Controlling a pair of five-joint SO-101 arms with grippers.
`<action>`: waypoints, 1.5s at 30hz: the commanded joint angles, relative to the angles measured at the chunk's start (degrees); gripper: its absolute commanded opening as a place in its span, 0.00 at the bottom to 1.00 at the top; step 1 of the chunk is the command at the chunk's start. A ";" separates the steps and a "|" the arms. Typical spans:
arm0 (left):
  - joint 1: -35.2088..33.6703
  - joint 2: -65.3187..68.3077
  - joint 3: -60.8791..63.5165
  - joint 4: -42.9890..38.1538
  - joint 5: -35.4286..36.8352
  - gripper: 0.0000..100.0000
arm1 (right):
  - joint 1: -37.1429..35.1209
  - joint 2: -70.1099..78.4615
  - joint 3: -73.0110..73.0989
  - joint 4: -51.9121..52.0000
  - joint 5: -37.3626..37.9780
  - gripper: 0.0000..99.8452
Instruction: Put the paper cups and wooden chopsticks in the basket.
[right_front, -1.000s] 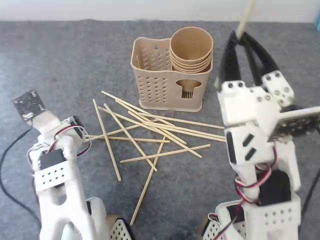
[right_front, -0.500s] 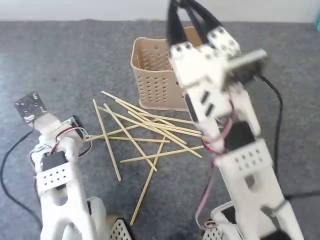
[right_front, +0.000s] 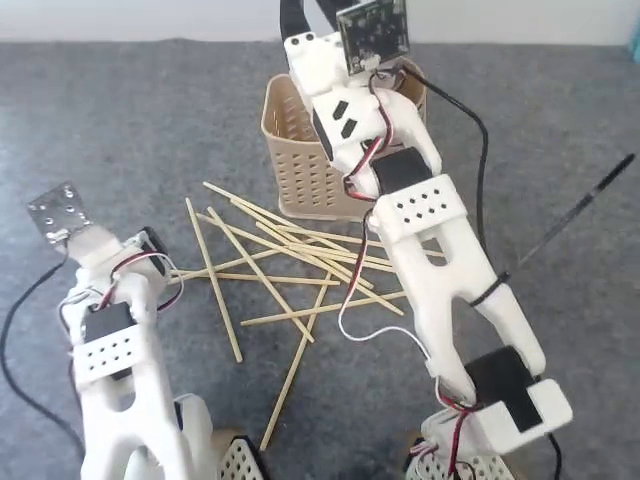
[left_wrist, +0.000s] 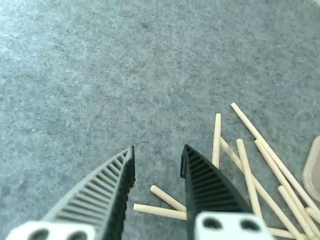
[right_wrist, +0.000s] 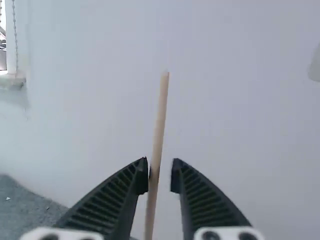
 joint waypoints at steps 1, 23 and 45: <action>-0.44 -1.85 -0.31 -1.05 0.53 0.15 | 0.13 -0.40 -4.04 -0.66 0.53 0.16; 12.40 -0.70 -0.22 3.78 0.88 0.15 | 10.95 -38.02 -3.43 72.75 0.44 0.02; 13.19 42.55 -29.85 13.10 3.43 0.14 | 28.26 -61.41 67.60 54.29 -0.97 0.01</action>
